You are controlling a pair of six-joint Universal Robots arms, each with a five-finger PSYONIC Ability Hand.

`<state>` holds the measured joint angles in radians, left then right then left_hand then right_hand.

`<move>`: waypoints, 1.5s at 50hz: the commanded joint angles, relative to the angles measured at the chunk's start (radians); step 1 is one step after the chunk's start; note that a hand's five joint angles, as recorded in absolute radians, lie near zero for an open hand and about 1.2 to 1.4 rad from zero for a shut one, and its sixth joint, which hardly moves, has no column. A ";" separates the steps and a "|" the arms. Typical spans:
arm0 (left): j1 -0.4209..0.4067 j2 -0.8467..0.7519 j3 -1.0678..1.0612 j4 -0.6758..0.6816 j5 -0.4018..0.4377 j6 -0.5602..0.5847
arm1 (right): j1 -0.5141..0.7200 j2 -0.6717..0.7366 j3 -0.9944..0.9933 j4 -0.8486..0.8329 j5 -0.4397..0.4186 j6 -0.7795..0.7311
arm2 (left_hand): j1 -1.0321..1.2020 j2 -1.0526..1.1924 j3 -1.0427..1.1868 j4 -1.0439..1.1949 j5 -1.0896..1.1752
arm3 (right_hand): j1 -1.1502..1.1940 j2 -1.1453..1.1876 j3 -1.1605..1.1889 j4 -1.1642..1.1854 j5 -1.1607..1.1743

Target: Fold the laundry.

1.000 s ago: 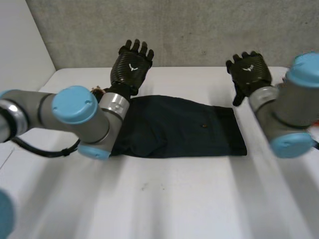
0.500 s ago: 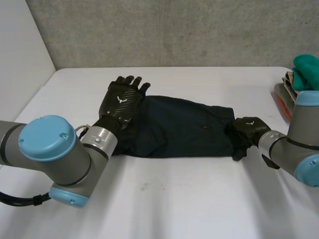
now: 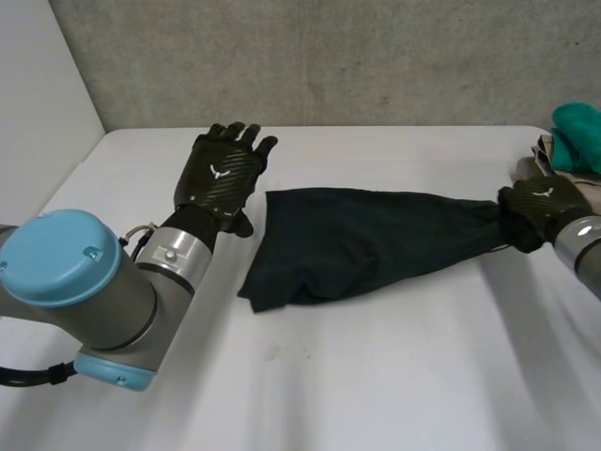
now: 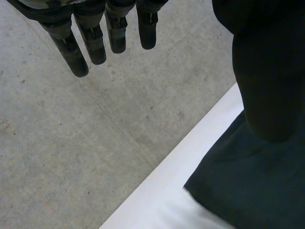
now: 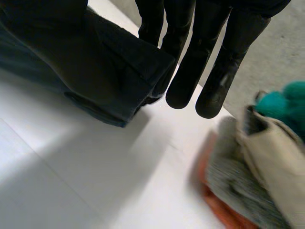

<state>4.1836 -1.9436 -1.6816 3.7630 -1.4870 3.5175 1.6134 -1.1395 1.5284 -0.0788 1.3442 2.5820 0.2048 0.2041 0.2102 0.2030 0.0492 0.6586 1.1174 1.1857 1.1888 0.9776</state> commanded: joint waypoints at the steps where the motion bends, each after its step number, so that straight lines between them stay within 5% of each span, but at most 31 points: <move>1: 0.018 0.011 -0.032 0.000 0.001 -0.002 | -0.053 -0.003 -0.028 -0.007 0.003 -0.189 | -0.030 -0.030 -0.036 -0.028 -0.049 | 0.738 0.279 0.211 0.207 0.244; 7: 0.036 0.012 -0.035 0.000 0.002 -0.005 | 0.117 0.003 -0.112 -0.050 -0.037 -0.194 | -0.030 -0.030 -0.036 -0.028 -0.049 | 0.738 0.279 0.211 0.207 0.244; 15: 0.043 0.025 -0.035 0.000 0.001 -0.005 | 0.397 0.136 -0.168 -0.225 -0.324 -0.209 | -0.030 -0.030 -0.036 -0.028 -0.049 | 0.738 0.279 0.211 0.207 0.244; 21: 0.070 0.028 -0.035 0.001 0.001 -0.005 | 0.514 0.285 -0.224 -0.240 -0.424 -0.206 | -0.030 -0.030 -0.036 -0.028 -0.049 | 0.738 0.279 0.211 0.207 0.244; 25: 0.087 0.026 -0.021 0.003 0.001 -0.003 | 0.534 0.333 -0.277 -0.237 -0.401 -0.200 | -0.030 -0.030 -0.036 -0.028 -0.049 | 0.738 0.279 0.211 0.207 0.244; 30: 0.105 0.015 0.060 0.006 -0.001 -0.002 | 0.560 0.291 -0.300 -0.240 -0.250 -0.105 | -0.030 -0.030 -0.036 -0.028 -0.049 | -0.319 -0.778 -0.846 -0.849 -0.813; 33: 0.104 0.008 0.118 0.000 -0.001 -0.006 | 0.557 0.229 -0.301 -0.243 -0.146 0.031 | -0.030 -0.030 -0.036 -0.028 -0.049 | -0.484 -0.943 -1.011 -1.014 -0.978; 38: 0.073 -0.069 0.288 -0.089 0.004 -0.061 | 0.525 0.066 -0.292 -0.210 0.009 0.419 | -0.030 -0.030 -0.036 -0.028 -0.049 | -0.484 -0.943 -1.011 -1.014 -0.978; 42: 0.014 -0.161 0.438 -0.230 0.011 -0.123 | 0.436 0.064 -0.301 -0.106 0.010 0.523 | -0.030 -0.030 -0.036 -0.028 -0.049 | -0.484 -0.943 -1.011 -1.014 -0.978; 50: -0.071 -0.397 0.693 -0.400 0.030 -0.144 | 0.387 0.187 -0.407 0.069 0.013 0.518 | -0.021 -0.020 -0.026 -0.019 -0.040 | -0.484 -0.943 -1.011 -1.014 -0.978; 67: -0.079 -0.609 0.938 -0.681 -0.050 -0.091 | 0.405 0.503 -0.743 0.353 0.009 0.506 | -0.015 -0.014 -0.020 -0.013 -0.034 | -0.484 -0.943 -1.011 -1.014 -0.978; 75: -0.082 -0.618 0.927 -0.811 -0.070 -0.066 | 0.407 0.532 -0.740 0.398 0.059 0.253 | -0.012 -0.011 -0.017 -0.010 -0.031 | -0.484 -0.943 -1.011 -1.014 -0.978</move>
<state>4.1039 -2.5591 -0.7450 3.0435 -1.5422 3.4358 2.0192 -0.6189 0.7780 0.3016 1.3620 3.0203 0.2048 0.2042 0.2102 0.2030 0.0492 0.1790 0.2210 0.2121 0.2324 0.0659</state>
